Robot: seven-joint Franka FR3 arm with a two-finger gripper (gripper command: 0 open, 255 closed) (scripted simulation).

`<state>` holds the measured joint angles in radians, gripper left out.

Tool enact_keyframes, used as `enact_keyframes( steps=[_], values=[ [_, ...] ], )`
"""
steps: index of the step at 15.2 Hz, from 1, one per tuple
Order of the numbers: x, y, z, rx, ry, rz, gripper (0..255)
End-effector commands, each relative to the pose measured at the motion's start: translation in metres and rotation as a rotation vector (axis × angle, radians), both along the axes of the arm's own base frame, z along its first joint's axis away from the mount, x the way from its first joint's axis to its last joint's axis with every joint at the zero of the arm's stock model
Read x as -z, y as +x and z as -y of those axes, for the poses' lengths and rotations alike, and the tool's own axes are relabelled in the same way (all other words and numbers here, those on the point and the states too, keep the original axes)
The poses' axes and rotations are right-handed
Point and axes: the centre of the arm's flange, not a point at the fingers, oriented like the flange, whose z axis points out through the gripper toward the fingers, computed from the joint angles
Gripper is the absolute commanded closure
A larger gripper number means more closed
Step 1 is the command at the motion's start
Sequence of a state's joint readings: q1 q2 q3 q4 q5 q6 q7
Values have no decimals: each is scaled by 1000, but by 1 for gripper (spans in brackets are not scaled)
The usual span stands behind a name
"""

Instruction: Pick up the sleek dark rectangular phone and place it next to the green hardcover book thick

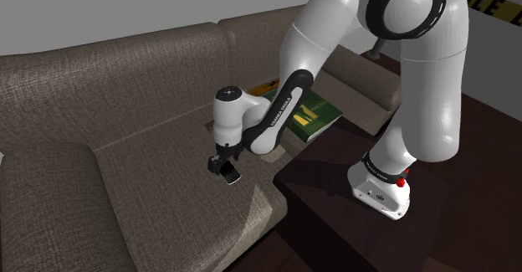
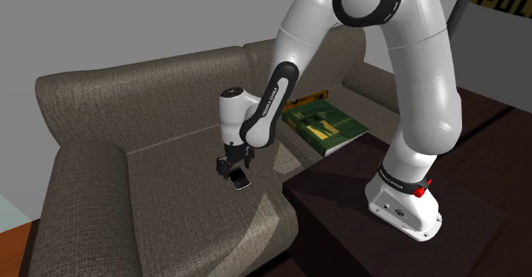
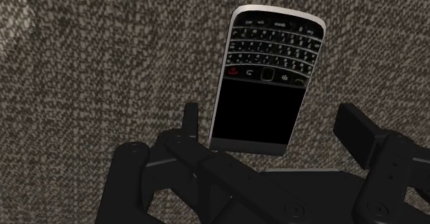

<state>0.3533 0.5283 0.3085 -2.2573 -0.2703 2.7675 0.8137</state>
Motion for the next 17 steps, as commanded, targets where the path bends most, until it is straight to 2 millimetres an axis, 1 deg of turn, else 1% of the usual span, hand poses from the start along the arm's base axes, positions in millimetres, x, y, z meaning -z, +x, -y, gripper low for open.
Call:
enact_keyframes(
  steps=[1,4,11,12,17],
  values=[
    [11,1,1,0,0,0,0],
    [25,0,0,0,0,0,0],
    [25,0,0,0,0,0,0],
    [25,0,0,0,0,0,255],
    [25,0,0,0,0,0,255]
  ],
)
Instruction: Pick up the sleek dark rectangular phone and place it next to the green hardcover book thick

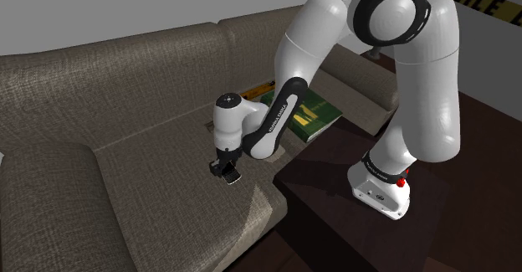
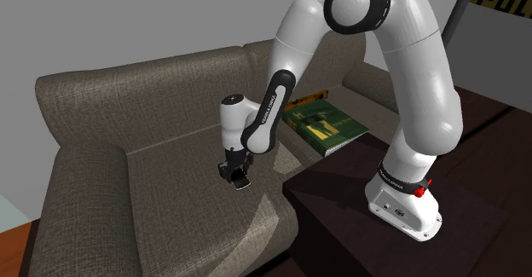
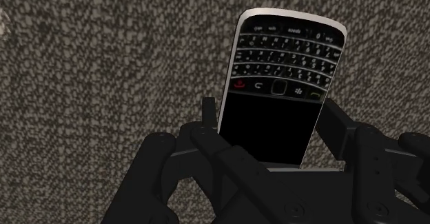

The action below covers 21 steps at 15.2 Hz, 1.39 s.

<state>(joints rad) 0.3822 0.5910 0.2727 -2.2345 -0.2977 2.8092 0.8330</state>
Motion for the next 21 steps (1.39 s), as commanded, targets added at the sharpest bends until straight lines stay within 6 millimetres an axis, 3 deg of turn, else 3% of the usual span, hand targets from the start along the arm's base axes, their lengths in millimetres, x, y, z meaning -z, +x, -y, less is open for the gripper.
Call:
enact_keyframes(
  steps=[1,4,21],
  values=[
    [1,0,0,-1,1,0,255],
    [1,0,0,-1,1,0,255],
    [-89,0,0,-1,1,0,255]
  ],
)
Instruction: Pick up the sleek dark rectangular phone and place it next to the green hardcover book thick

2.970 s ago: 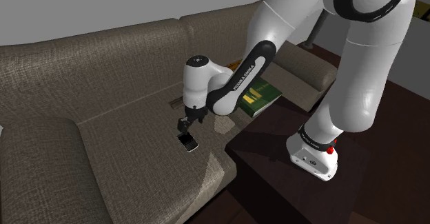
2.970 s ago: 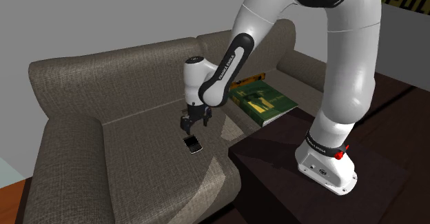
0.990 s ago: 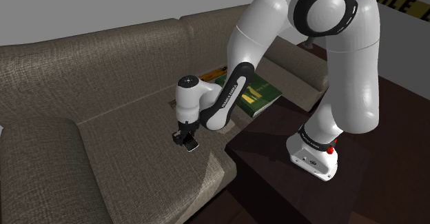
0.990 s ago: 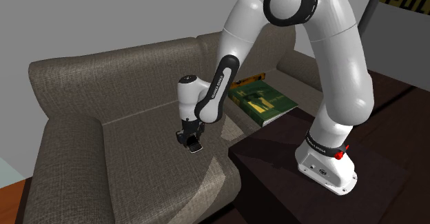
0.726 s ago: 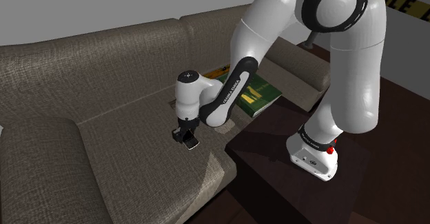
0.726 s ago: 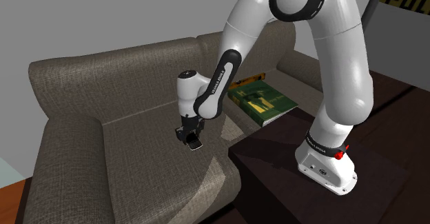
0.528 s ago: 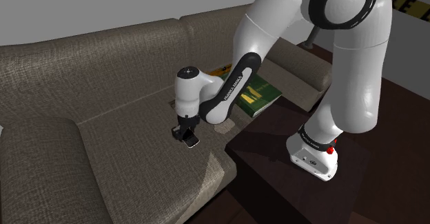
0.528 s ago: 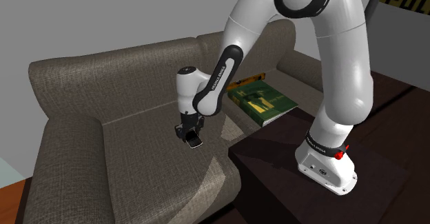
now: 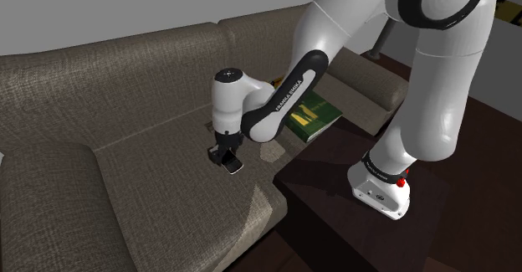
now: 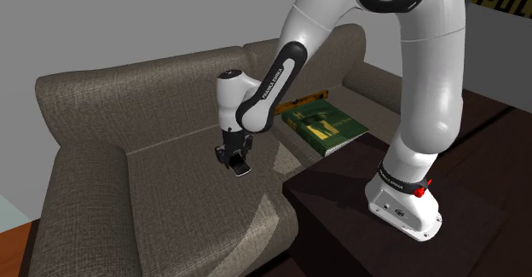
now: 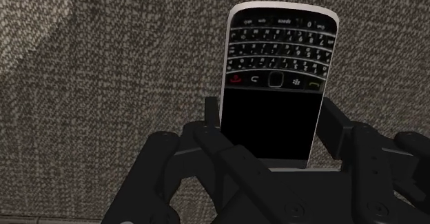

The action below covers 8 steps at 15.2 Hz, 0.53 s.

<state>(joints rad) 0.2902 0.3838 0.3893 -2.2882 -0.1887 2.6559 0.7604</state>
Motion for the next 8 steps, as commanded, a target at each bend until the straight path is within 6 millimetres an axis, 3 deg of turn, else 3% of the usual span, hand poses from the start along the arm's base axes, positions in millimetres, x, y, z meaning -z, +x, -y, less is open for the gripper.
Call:
enact_keyframes(
  steps=[1,8],
  values=[
    [-12,0,0,0,0,0,255],
    [-45,0,0,0,0,0,255]
  ],
)
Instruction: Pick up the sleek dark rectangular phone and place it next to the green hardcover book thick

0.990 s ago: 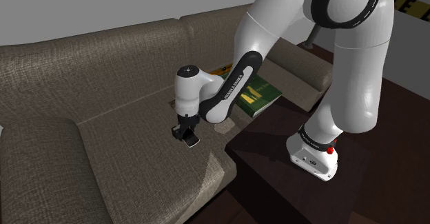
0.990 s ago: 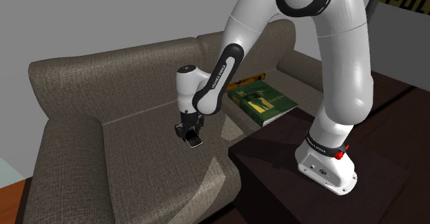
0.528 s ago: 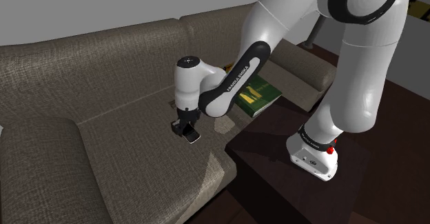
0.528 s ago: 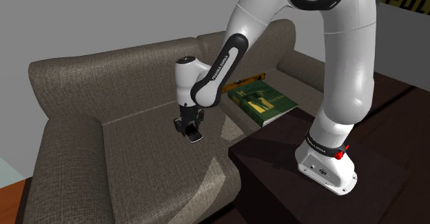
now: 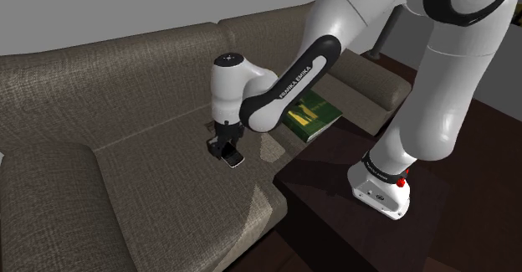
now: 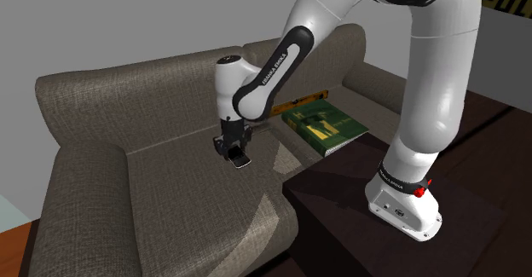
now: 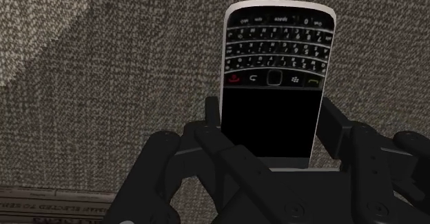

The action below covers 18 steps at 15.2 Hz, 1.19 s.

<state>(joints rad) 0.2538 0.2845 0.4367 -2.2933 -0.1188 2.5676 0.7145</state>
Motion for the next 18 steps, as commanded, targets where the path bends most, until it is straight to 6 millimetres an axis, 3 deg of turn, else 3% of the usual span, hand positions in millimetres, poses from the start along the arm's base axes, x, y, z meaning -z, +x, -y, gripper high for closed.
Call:
enact_keyframes(
  steps=[1,18],
  values=[
    [-3,2,13,0,0,0,255],
    [-3,32,235,0,0,0,255]
  ],
)
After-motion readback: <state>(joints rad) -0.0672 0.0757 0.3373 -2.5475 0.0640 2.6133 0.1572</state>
